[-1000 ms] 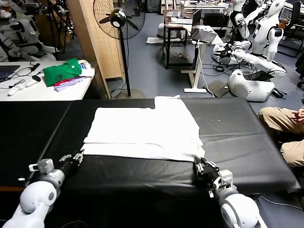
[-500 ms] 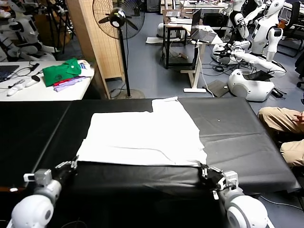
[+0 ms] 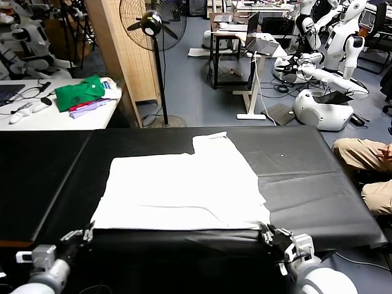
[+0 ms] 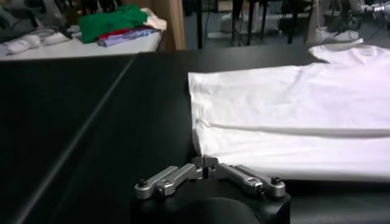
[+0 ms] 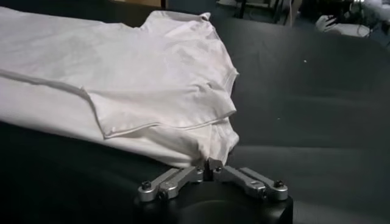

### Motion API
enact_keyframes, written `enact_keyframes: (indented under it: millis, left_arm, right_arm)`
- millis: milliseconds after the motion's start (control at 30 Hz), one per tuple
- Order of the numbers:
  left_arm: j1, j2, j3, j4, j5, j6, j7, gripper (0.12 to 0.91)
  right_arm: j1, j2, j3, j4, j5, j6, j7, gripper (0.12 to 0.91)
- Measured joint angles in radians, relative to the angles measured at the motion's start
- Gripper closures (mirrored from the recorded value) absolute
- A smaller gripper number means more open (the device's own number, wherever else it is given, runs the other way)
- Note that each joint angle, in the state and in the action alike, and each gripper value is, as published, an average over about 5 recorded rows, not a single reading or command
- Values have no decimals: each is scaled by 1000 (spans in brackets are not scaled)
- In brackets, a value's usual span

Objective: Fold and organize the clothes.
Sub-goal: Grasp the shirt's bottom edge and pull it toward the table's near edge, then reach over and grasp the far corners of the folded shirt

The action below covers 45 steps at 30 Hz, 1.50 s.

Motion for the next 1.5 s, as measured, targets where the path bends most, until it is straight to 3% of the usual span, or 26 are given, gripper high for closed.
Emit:
enact_keyframes:
  millis: [67,167,267,400,567,900,1133,1500]
  left_arm:
    - [11,-2,-17,-23,-1,14,4,476]
    - [12,-1,-41,-59,-13,25,15,326]
    - [-15,11,-53,-76,-53,30,10,248]
    - [-120,42,-26,-35,-132,58,-26,233]
    - [-322,86,51,80,-211,103,-64,232]
    - [-718,190,249,376,-327,144,-93,232]
    - [-943,191,412,598,-310,161,-67,232]
    - [-1125,153,522,844,-251,190,-6,232]
  right_arm:
    - [-3,-4,17,21,20,0,-1,265]
    - [14,-15,46,37,53,0,-5,232]
    - [79,-24,54,10,64,1,-6,228]
    - [232,-26,9,-90,72,37,-5,227]
    - [461,-24,-108,-256,74,112,15,227]
    - [863,43,-346,-667,89,167,43,227]
    - [1071,117,-455,-936,161,170,63,227]
    - [1249,254,-507,-1243,120,138,15,227]
